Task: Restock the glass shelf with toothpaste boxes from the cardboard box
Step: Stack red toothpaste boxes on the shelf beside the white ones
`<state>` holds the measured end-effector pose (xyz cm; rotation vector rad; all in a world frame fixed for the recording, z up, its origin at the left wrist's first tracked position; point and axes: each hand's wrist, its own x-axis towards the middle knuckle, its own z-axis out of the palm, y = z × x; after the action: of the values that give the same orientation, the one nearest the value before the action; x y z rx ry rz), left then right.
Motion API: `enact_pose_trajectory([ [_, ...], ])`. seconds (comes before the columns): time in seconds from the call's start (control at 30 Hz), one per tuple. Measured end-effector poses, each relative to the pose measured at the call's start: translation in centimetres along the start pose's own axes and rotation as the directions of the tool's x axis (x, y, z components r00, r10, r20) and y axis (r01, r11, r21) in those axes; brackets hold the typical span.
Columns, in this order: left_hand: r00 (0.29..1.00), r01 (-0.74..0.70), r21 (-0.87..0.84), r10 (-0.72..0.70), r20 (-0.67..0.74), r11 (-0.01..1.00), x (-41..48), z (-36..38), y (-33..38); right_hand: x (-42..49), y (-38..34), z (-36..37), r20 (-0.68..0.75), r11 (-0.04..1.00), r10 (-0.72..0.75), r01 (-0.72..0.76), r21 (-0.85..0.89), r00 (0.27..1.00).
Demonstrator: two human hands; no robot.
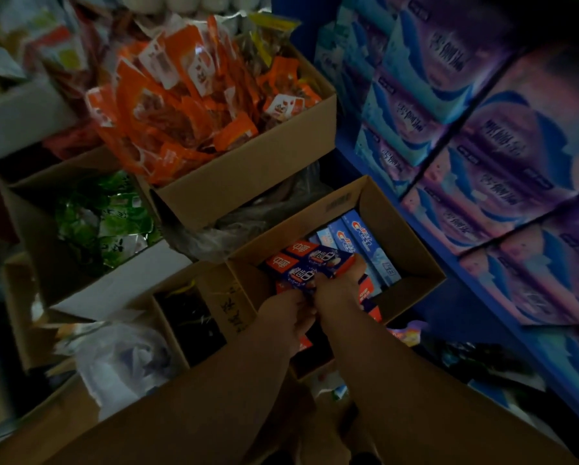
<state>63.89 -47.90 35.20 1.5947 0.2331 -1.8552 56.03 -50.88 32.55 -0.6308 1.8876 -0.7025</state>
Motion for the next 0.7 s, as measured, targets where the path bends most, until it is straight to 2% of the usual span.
enact_pose_trajectory([
  [0.17,0.998,-0.036,-0.015,0.037,0.053,0.999,-1.1,0.5,-0.1,-2.4,-1.7,-3.2,0.041,0.991,-0.130,0.130,-0.011,0.991],
  [0.3,0.991,-0.081,-0.014,0.082,0.107,0.997,-3.6,2.5,0.2,-4.3,-3.9,-7.0,0.104,0.959,-0.281,0.283,-0.006,0.954],
  [0.4,0.978,-0.101,-0.110,0.119,0.172,0.989,-5.2,3.9,1.1,-6.2,-5.3,-9.9,0.144,0.933,-0.357,0.359,0.015,0.923],
  [0.53,0.923,-0.141,-0.316,0.241,0.302,0.938,-7.5,5.4,1.5,-8.6,-6.1,-14.7,0.175,0.914,-0.391,0.357,0.193,0.904],
  [0.6,0.874,-0.162,-0.366,0.305,0.377,0.916,-8.9,6.2,1.2,-9.5,-5.7,-17.5,0.197,0.893,-0.406,0.343,0.290,0.892],
  [0.7,0.827,-0.129,-0.399,0.321,0.462,0.908,-11.6,8.2,-0.1,-11.0,-5.1,-21.2,0.232,0.869,-0.411,0.302,0.392,0.881],
])
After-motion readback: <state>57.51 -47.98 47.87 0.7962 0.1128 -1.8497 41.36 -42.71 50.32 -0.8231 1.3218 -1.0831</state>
